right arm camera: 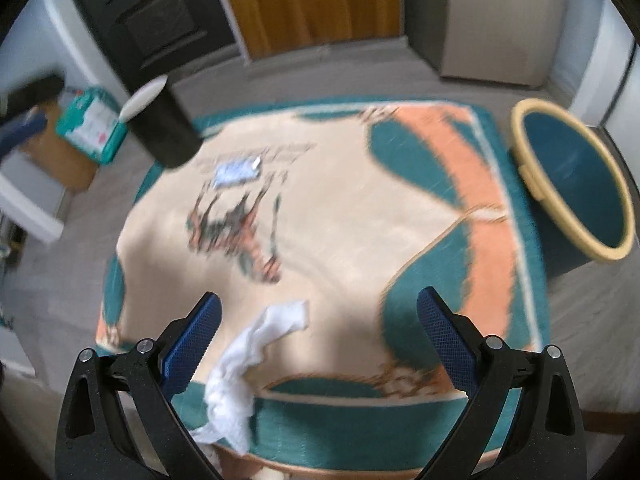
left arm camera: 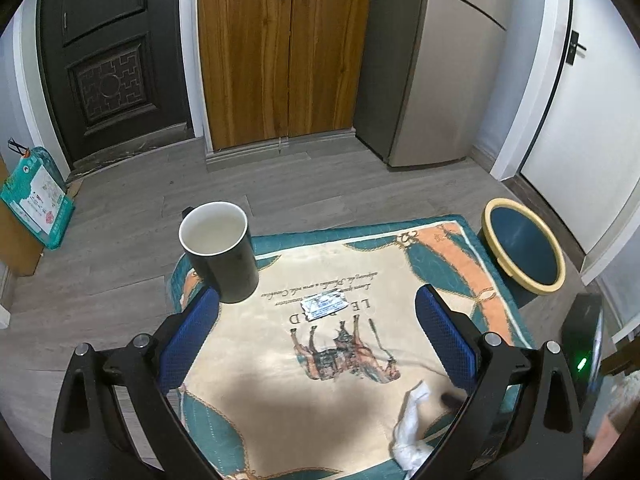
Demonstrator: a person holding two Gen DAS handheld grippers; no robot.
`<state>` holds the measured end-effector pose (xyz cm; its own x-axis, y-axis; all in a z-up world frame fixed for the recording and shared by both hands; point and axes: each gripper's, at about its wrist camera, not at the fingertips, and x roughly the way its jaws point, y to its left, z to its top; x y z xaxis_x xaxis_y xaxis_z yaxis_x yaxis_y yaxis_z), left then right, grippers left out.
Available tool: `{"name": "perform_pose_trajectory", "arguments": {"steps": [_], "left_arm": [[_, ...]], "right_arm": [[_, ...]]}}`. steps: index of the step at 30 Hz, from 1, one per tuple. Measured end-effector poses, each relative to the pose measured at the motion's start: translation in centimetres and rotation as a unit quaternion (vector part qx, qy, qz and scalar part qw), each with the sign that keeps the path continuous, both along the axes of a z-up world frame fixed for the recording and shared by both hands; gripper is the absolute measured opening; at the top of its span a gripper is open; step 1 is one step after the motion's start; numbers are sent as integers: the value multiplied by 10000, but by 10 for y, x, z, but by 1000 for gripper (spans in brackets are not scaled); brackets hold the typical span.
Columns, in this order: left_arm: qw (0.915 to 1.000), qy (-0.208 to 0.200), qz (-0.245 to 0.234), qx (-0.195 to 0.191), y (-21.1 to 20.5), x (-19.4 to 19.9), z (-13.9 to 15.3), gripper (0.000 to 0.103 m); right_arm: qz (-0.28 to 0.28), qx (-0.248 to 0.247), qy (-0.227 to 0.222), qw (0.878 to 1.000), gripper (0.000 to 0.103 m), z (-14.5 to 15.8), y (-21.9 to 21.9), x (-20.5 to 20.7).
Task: Collect trash
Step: 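Move both tools back over the rug toward the tissue and blister pack, then grasp the white tissue with the right tool while the left tool grasps the silver blister pack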
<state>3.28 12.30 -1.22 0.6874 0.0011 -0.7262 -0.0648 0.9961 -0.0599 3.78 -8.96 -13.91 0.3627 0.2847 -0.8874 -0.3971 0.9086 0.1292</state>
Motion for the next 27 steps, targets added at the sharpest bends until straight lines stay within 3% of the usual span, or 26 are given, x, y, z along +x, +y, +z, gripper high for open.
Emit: {"name": "perform_pose_trajectory", "arguments": {"steps": [4,7,10,15,17,27], "left_arm": [[9999,95,95,-56,5,6,-6,97],[9998,166,76,-66,5,10,-11,97],[9997,232,-12,84,-1,13,-16,97],[9990,336,-149,241,-8,18,-24,97],[9987,389,-191,265,-11,22,-28,97],[9937,955,-369,449,-26,53,-77,97]], "right_arm": [[245,-117,280,9992,94,-21,16,-5],[424,-204,368,9982,86,-31,29,-8],[587,-356,433,9967,70,-43,42,-12],[769,-419,561,9946,23,-52,50,-15],[836,-391,466,9946,13,-46,50,-13],[73,110,-37,9999,9,-7,3,33]]}}
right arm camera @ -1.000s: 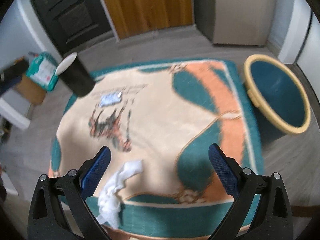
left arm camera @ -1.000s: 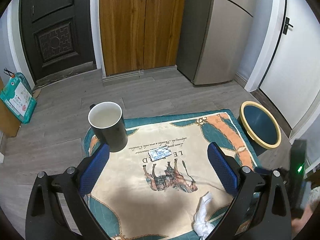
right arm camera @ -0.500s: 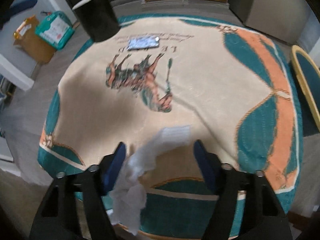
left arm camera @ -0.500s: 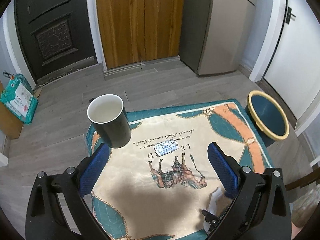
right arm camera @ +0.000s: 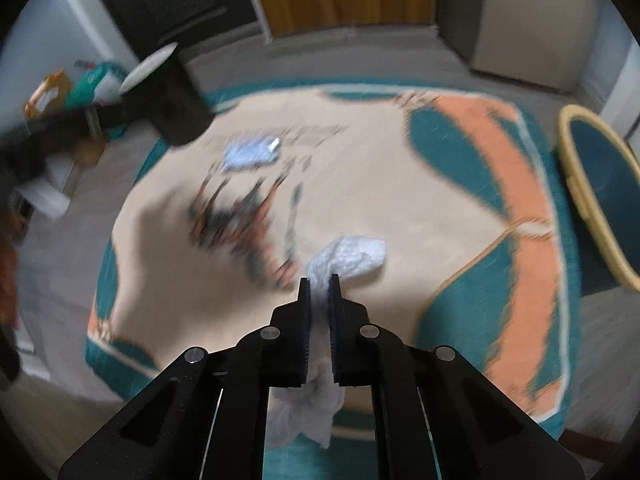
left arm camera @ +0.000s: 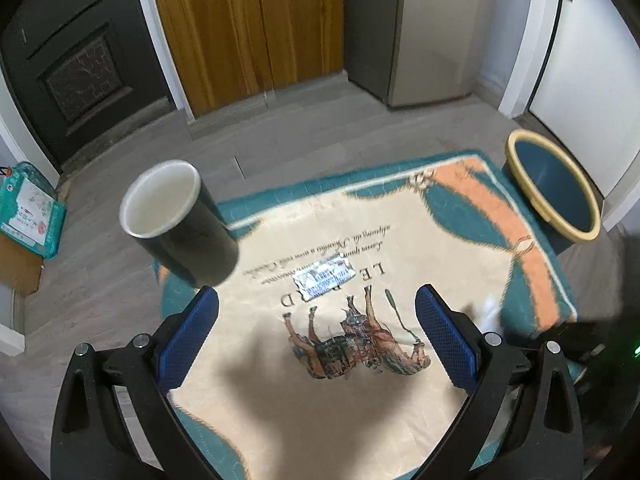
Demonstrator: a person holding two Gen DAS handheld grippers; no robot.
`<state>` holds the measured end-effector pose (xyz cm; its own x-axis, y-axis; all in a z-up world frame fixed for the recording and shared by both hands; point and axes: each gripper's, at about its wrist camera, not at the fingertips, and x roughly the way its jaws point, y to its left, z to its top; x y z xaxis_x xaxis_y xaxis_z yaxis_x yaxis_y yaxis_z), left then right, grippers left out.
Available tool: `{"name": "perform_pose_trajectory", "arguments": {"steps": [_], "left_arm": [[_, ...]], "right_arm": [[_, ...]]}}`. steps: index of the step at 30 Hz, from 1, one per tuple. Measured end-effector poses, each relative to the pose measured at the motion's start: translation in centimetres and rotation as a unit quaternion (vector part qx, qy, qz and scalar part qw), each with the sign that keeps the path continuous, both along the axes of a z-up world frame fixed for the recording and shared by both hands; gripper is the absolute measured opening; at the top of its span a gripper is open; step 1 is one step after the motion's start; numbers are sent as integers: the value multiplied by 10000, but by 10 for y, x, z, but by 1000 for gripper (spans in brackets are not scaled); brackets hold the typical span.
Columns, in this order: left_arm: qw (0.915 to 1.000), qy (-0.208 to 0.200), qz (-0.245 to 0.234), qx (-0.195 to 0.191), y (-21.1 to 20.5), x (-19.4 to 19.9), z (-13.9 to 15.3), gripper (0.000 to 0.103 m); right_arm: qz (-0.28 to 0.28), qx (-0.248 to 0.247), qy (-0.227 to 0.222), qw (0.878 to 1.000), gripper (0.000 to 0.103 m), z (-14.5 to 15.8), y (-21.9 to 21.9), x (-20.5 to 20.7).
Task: Collect trash
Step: 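Grasp the white tissue with the right tool while the left tool grasps the silver blister pack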
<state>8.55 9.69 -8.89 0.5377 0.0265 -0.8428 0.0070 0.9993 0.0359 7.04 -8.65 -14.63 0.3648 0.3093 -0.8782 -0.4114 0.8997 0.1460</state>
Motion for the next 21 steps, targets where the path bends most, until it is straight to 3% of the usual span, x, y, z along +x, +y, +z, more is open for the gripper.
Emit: {"name": "perform_pose_trajectory", "arguments": {"steps": [4,10,17,19,21], "left_arm": [[9994,342,53,-67,-4,18,-31,97],[9982,523,252,-147,-6,41,-70,97],[9948,717,678,-262,0,58,-103,97],[9934,749,807,-323,4,60,-107,95],[9922,799,869,-396,6,61,-109,85]], "right_arm": [[-374,102,-189,9991,10,14,-28,25],[-671,308,-455,9962,9,37,-59,53],[-675,378,-840,9935,9,64,-80,75],[-686,434,-837,9932,9,67,-84,79],[-698,488,-792,9932,9,66,-86,83]]}}
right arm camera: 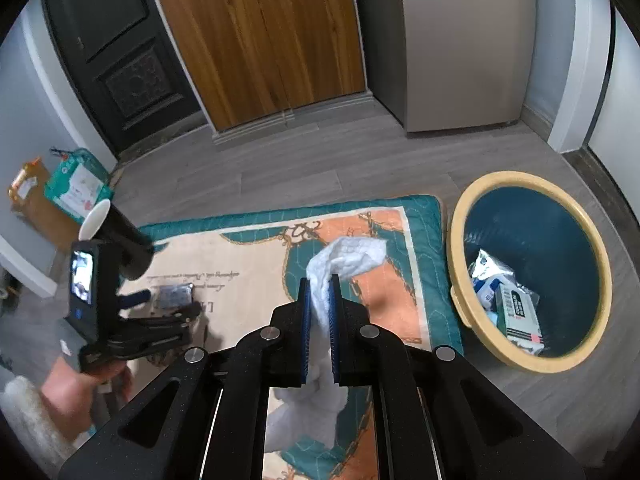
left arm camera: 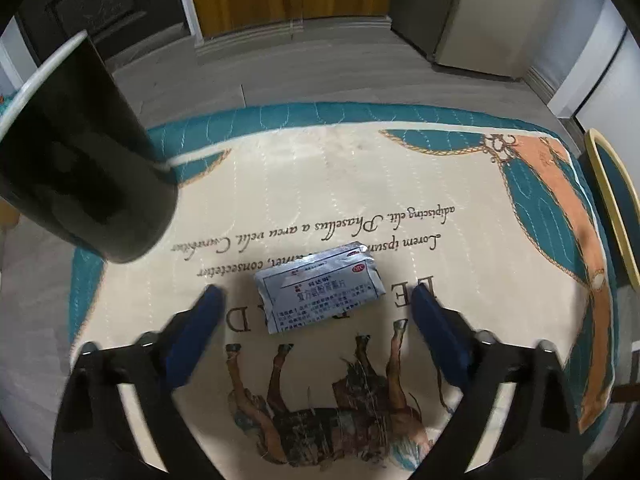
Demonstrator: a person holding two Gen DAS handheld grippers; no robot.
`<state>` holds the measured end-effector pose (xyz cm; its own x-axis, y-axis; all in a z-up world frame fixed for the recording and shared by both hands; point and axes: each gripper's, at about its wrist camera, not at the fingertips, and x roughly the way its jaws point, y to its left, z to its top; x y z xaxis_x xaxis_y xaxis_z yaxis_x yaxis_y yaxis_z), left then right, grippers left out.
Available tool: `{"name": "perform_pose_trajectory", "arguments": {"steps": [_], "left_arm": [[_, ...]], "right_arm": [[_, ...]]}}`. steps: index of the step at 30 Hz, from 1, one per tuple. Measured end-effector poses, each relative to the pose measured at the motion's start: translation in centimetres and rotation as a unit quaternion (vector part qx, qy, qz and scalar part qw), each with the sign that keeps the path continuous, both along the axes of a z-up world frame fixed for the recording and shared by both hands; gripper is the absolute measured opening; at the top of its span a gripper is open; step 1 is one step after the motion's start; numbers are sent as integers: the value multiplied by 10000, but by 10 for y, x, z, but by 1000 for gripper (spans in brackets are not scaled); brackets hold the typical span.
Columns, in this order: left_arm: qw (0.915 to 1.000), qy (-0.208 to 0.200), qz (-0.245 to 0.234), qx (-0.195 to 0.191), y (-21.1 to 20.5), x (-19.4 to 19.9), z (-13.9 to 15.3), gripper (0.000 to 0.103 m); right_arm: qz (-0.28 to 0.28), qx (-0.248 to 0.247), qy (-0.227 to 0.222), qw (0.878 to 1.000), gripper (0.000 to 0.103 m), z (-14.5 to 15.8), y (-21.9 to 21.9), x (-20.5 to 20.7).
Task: Collect trash
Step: 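Grasp the white tissue with the right tool while the left tool grasps the silver blister pack, then carry the tissue and blister pack over the teal bin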
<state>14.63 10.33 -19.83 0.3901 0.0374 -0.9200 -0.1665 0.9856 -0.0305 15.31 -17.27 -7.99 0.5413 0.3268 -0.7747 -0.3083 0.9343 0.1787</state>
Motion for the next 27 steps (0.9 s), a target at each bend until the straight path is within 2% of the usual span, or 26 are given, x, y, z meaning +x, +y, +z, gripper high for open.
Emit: {"name": "perform_pose_trajectory", "arguments": {"steps": [2,3,4,9,16,20,24,27], "left_arm": [[9999,-76,0,84,-1,-1,2,74],[9999,-109,-16,85,-1,-1,3,63],[9999,-121,-30,108,-2,-1,5,62],[9996,-70,-179,219,-6,1,7,62],[9982,-360,-375,303,-25,-4,34,62],[9923,-613,-889,603,-60,-3,55,62],[9859,-864,-1356,466,-106,0,76,62],[9724,-1115,-2001,452,-156,2,96,62]], "right_arm": [[11,30,12,10000,9,0,-2,1],[15,37,6,10000,9,1,-2,0],[17,42,-4,10000,9,1,-3,0],[2,107,-90,9999,9,7,-3,-3],[16,197,-232,9995,9,21,-5,-5],[-67,271,-417,9987,9,39,-16,-5],[-167,261,-604,9977,9,64,-46,1],[-297,18,-949,9950,9,86,-81,10]]}}
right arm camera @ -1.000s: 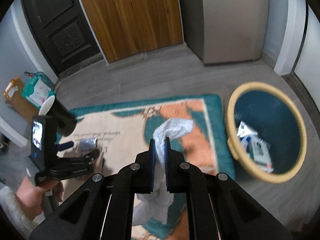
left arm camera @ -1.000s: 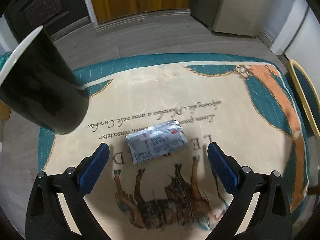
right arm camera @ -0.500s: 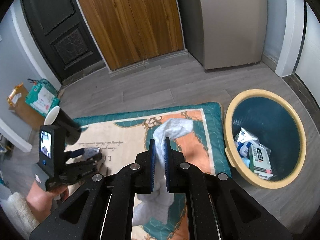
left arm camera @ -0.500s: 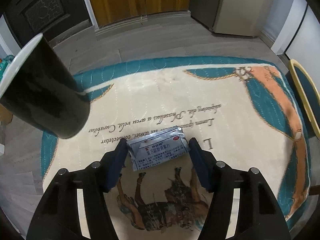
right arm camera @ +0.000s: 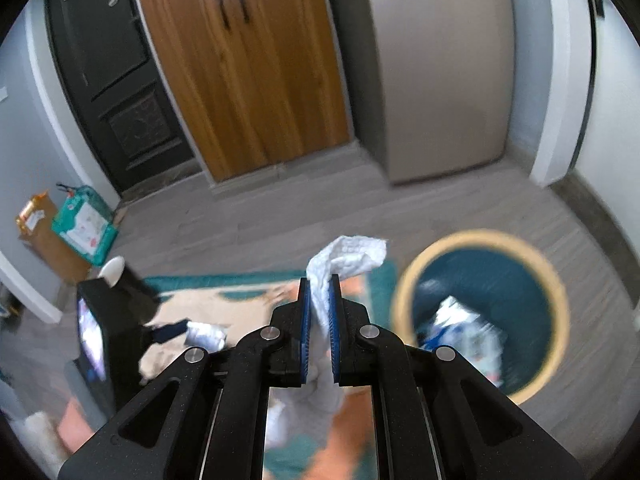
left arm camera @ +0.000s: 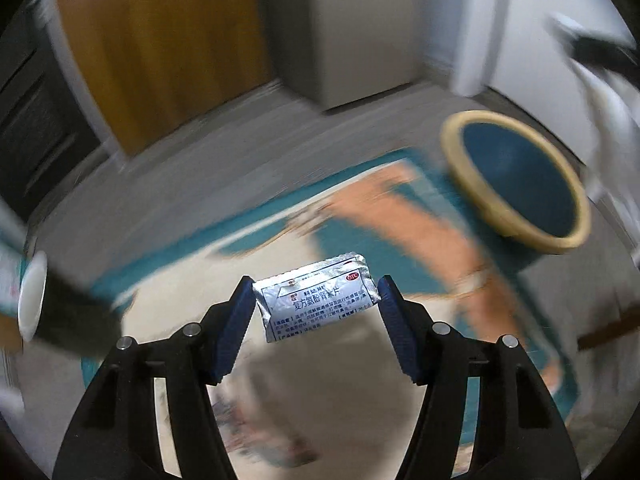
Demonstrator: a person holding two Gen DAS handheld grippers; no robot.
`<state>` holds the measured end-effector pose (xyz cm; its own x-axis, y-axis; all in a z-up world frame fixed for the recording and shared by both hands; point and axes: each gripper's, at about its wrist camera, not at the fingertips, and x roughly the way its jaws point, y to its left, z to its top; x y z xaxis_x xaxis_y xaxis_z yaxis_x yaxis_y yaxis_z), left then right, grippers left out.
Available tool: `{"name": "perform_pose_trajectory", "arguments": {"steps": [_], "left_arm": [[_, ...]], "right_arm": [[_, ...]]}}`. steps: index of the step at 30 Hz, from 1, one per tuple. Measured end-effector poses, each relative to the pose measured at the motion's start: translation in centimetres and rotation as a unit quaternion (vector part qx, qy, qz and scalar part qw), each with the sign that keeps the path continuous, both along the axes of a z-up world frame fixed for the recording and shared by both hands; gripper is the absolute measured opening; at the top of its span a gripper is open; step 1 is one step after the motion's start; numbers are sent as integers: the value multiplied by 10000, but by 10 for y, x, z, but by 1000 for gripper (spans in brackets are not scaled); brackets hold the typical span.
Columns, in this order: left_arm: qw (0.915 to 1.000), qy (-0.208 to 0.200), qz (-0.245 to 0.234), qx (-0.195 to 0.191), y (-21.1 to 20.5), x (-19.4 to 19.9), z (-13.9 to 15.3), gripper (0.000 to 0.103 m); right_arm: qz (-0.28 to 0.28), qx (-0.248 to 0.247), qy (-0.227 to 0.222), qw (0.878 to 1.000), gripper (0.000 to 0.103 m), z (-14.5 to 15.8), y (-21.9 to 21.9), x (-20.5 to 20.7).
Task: Collect trash
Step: 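Carry the tissue and blister pack over the teal bin, then open both tools to drop the tissue and blister pack into the bin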
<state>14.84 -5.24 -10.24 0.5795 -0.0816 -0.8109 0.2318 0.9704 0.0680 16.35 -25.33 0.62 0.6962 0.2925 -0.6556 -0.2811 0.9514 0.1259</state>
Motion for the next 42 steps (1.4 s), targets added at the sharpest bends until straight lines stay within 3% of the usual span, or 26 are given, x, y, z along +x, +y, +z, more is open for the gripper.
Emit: {"name": "perform_pose_trajectory", "arguments": {"steps": [4,10,15,19,21,22,24,31,33,35,42], "left_arm": [[9967,-168,-728,-315,-56,4,26,62],[9882,-91,-1469,-426,-131,26,34,62],[9831,103,-1786,-398,-176,53,19,63],[9840,351,-1727,-255,-198,76,-4,64],[9872,352,-1528,-283,-198,82,-9,81],[9877,337,-1485,-344,-195,81,-9,84],[9874,347,-1476,-453,-191,80,-10,85],[9892,311,-1422,-192,-171,68,-8,85],[9901,300,-1364,-164,-161,65,-5,85],[9909,288,-1303,-166,-153,62,1,85],[9920,93,-1227,-271,-121,30,38,85]], "right_arm": [[-572,-199,-201,9980,9,12,-63,21],[-1112,-169,60,9936,10,-17,-124,51],[-1551,203,376,9870,10,-38,-156,63],[-1666,263,431,9847,10,-46,-163,65],[-1594,239,454,9859,10,-53,-161,69],[-1561,221,461,9864,10,-56,-159,70],[-1458,202,505,9878,10,-65,-153,75],[-1042,193,696,9919,11,-85,-121,90],[-974,201,734,9923,32,-86,-113,92],[-980,173,681,9927,46,-85,-109,90],[-1045,176,565,9928,49,-64,-109,62]]}}
